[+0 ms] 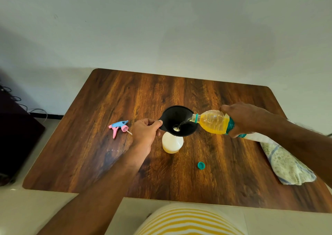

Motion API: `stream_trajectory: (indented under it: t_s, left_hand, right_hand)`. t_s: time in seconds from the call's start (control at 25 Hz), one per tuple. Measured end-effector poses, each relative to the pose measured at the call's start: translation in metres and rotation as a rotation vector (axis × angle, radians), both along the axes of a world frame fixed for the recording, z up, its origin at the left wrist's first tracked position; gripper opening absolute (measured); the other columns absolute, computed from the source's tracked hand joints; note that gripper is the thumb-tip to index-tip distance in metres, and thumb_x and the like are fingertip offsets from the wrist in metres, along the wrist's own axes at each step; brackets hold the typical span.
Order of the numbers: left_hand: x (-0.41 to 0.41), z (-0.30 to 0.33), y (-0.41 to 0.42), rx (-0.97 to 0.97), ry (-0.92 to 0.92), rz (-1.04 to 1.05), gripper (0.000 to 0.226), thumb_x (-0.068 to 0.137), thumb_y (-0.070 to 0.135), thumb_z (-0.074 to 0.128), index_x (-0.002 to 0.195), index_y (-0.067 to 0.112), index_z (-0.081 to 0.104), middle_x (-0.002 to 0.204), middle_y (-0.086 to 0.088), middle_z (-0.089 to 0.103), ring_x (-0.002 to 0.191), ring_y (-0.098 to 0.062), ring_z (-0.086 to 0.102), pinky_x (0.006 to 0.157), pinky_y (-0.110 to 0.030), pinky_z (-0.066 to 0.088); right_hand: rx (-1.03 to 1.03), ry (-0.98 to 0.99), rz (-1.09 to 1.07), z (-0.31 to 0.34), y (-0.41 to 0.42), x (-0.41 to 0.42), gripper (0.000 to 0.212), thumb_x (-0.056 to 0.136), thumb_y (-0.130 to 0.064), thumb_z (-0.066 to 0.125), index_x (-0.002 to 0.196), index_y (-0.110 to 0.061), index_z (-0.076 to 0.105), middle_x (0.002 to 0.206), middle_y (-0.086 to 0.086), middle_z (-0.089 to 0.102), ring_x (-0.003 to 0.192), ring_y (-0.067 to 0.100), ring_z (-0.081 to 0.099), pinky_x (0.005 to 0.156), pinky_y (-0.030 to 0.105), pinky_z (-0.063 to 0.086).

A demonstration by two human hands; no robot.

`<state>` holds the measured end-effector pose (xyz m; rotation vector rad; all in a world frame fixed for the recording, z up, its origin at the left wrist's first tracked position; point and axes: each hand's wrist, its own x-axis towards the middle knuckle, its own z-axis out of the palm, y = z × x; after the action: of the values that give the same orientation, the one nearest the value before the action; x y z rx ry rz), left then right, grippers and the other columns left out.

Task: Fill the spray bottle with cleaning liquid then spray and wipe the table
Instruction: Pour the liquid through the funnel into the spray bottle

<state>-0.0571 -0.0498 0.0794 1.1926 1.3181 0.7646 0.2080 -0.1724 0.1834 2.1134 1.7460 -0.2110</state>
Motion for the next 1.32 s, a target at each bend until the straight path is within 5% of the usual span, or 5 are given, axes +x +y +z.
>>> stream_trajectory:
  t_s: [0.4, 0.76, 1.04, 1.32]
  left_hand:
    - [0.0, 0.001, -0.001, -0.004, -0.004, -0.001, 0.01, 0.087, 0.014, 0.074, 0.077, 0.013, 0.073, 0.055, 0.003, 0.068, 0.042, -0.004, 0.059, 0.043, -0.009, 0.046]
    - [-0.001, -0.005, 0.001, -0.033, -0.023, 0.005, 0.005, 0.086, 0.015, 0.074, 0.083, 0.012, 0.075, 0.066, 0.0, 0.073, 0.046, -0.006, 0.062, 0.048, -0.016, 0.049]
    - [-0.002, -0.011, 0.004, -0.031, -0.031, 0.0, 0.007, 0.087, 0.015, 0.073, 0.08, 0.015, 0.075, 0.068, 0.0, 0.074, 0.047, -0.006, 0.062, 0.049, -0.019, 0.049]
    - [-0.007, -0.005, 0.005, -0.026, -0.018, -0.054, 0.006, 0.088, 0.015, 0.072, 0.086, 0.014, 0.077, 0.074, -0.001, 0.075, 0.054, -0.005, 0.065, 0.057, -0.024, 0.053]
  right_hand:
    - [0.037, 0.075, 0.001, -0.005, 0.0, 0.002, 0.078, 0.068, -0.047, 0.085, 0.13, -0.021, 0.044, 0.116, -0.002, 0.063, 0.091, 0.007, 0.051, 0.079, 0.025, 0.051]
    - [0.337, 0.506, -0.116, -0.013, -0.003, 0.009, 0.071, 0.064, -0.043, 0.088, 0.12, -0.024, 0.048, 0.107, -0.008, 0.064, 0.087, 0.011, 0.064, 0.066, 0.018, 0.051]
    - [0.703, 0.854, -0.459, -0.064, -0.017, 0.03, 0.079, 0.073, -0.037, 0.086, 0.137, -0.025, 0.042, 0.131, -0.002, 0.061, 0.116, 0.018, 0.063, 0.095, 0.04, 0.056]
    - [0.833, 0.962, -0.668, -0.114, -0.019, 0.014, 0.082, 0.074, -0.032, 0.086, 0.14, -0.021, 0.04, 0.137, -0.001, 0.058, 0.122, 0.019, 0.059, 0.099, 0.044, 0.054]
